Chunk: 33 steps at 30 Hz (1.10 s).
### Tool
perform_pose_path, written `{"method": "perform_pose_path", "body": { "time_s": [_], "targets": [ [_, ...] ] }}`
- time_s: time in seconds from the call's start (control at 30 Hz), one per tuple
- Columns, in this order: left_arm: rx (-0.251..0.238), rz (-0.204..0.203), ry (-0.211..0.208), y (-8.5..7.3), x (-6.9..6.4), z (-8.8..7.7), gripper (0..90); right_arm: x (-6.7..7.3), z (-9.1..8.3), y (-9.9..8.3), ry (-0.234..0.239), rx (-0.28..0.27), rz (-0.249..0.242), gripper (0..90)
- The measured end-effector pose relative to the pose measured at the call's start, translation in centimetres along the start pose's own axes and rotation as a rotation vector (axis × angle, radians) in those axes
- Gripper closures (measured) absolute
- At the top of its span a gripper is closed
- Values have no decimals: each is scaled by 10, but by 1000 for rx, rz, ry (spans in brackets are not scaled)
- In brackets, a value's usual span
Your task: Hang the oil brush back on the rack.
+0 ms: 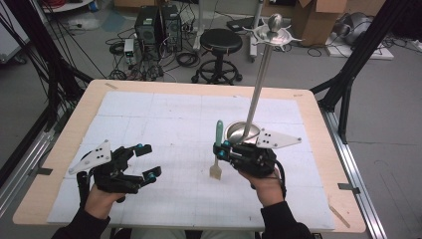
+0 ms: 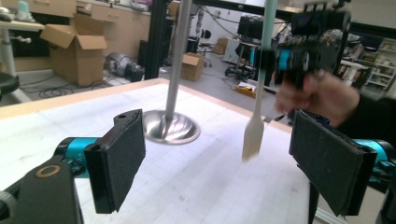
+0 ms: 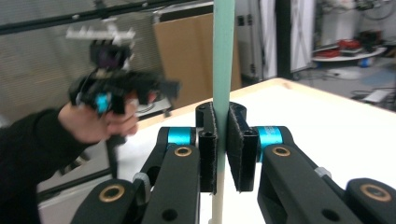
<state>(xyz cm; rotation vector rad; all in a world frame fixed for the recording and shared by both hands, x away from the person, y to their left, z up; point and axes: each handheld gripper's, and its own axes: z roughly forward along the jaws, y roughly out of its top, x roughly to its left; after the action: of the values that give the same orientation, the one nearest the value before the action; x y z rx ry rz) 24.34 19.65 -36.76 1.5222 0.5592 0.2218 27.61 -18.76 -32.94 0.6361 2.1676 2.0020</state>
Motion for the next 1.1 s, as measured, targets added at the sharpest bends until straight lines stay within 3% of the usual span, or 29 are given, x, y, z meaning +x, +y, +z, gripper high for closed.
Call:
{"method": "perform_pose_path", "body": {
  "time_s": [0.17,0.7,1.1],
  "targets": [
    [19,-3,14,-17,5,-2,191,-13,-1,20,-70,-8,-9,829],
    [-6,-9,37,-19,11,-13,202,-36,-4,97,-235,-41,-52,829],
    [-15,-19,43,-18,12,-16,207,-50,-4,121,-307,-46,-24,828]
  ]
}}
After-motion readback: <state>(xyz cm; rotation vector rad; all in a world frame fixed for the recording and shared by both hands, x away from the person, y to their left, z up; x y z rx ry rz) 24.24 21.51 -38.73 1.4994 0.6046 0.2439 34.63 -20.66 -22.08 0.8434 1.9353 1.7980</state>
